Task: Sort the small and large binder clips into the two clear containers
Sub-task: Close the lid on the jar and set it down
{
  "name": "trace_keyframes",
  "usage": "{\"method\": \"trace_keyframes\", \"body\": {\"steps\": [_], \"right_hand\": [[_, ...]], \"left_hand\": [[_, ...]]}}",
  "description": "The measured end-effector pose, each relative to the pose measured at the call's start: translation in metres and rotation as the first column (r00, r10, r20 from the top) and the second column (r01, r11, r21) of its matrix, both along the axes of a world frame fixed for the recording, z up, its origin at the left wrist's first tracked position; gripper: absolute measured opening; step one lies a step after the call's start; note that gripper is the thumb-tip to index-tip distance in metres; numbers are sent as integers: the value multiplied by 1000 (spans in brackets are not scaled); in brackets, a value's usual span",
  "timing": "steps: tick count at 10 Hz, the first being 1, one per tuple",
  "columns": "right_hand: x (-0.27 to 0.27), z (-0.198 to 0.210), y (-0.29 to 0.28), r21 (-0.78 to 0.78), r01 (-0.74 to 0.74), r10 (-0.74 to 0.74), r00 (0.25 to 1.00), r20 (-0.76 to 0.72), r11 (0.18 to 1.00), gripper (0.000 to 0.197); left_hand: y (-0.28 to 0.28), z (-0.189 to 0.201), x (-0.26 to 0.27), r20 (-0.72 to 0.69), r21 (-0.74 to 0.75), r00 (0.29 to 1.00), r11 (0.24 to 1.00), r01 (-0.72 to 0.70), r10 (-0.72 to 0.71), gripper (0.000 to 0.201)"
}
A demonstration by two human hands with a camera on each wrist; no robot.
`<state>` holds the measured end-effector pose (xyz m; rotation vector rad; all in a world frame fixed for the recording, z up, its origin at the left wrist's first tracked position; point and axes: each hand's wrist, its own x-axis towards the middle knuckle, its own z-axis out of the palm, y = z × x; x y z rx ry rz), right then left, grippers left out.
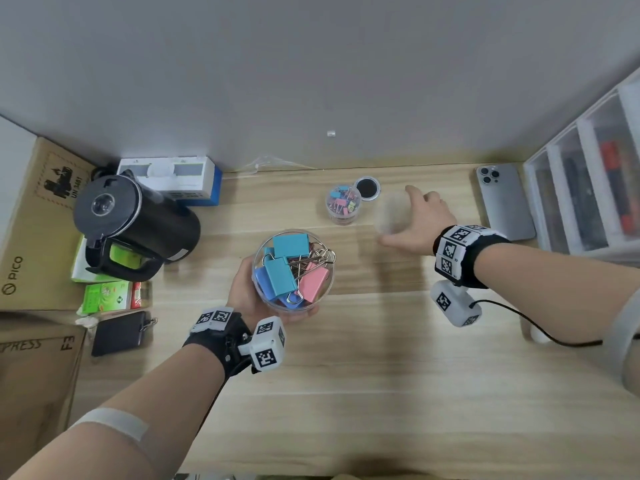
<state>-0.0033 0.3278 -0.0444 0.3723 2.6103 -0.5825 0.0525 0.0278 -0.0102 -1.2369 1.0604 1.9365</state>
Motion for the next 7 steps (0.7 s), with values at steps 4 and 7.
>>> {"method": "trace_keyframes", "body": {"steps": [4, 7], "right_hand": [[26, 113, -109, -244, -677, 606, 733, -310, 694, 123], [51, 128, -155, 64, -521, 524, 850, -52, 851, 100]], "left_hand": [[-15, 12, 9, -127, 222, 988, 968, 119, -93, 71], [-31, 10, 29, -167, 239, 980, 959, 149, -110, 68]]}}
